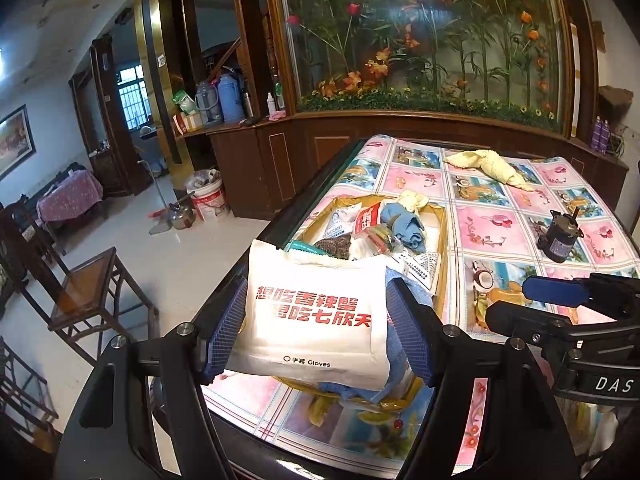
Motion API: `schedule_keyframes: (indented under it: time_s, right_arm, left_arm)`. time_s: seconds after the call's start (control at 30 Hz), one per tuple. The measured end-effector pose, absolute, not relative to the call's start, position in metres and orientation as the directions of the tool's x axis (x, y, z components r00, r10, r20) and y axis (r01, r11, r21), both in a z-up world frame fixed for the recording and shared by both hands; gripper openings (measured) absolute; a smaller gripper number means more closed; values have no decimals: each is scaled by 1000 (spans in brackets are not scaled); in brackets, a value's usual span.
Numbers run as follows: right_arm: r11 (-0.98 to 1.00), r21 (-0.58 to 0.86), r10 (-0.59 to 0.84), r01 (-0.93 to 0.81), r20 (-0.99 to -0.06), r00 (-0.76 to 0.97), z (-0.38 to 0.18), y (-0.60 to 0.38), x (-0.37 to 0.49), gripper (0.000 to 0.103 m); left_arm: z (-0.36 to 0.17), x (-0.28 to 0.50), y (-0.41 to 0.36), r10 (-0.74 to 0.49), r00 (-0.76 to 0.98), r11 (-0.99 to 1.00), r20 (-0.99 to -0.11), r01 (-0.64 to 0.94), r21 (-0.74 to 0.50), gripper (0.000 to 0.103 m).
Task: Organize soft objects
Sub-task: 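Open both tools and withdraw them from the foam box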
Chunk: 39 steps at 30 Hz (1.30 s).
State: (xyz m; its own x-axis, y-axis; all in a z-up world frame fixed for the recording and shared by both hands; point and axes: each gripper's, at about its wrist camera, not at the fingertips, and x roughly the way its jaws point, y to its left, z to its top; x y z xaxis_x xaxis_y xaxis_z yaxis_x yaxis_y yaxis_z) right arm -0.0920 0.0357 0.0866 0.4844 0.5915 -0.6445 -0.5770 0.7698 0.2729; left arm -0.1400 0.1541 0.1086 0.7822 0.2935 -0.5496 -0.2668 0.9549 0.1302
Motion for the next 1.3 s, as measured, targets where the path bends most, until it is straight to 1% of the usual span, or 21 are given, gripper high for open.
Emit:
schedule_keyframes:
  time_s: [0.3,0.37,0.43,0.5,0.53,0.57,0.63,0.67,0.73,0.8,0.97,1.17,1.3]
  right_arm:
    - [771,266,584,-578,-657,477,81,38,-95,61]
    - [773,266,582,-576,-660,475,79,39,-95,61]
    - [774,266,580,-575,-663,473,76,39,-95,61]
    - [775,267,578,-573,-666,472,74,38,-94,61]
    - [776,269,578,-571,-667,470,72,38,-94,61]
    - [775,273,579,-569,-668,468,71,37,-94,61]
    - [776,279,580,-566,-668,466,68,36,-92,61]
    - [777,283,580,-563,-669,464,67,36,-92,61]
    - [776,291,583,-560,-670,460,65,35,-91,61]
    - [775,295,585,-559,-669,459,63,34,-92,61]
    - [781,261,567,-567,-677,469,60,34,-97,61]
    - [777,262,565,-573,-692,450,51,39,-96,61]
    - [776,255,557,-577,-705,439,47,44,-97,61]
  left_arm:
    - [105,-140,154,296,776,954,-557,-268,134,72]
    - [105,-142,155,297,784,953,-545,-274,126,72]
    - [109,-151,155,331,808,942,-488,-309,128,72]
    - [116,-164,152,371,839,928,-398,-349,129,72]
    - [121,-172,150,380,857,925,-349,-361,122,74]
    - [125,-178,150,369,876,929,-312,-354,105,88]
    - [132,-189,152,278,926,959,-257,-281,25,103]
    - [132,-188,155,244,935,967,-256,-254,-8,103]
    - [131,-175,159,205,924,974,-323,-227,-31,103]
    - [125,-163,162,220,900,968,-377,-248,-26,103]
    - [116,-152,167,256,870,954,-420,-297,-33,103]
    - [102,-141,161,328,833,936,-446,-351,32,103]
    - [92,-134,161,326,813,935,-483,-352,38,103]
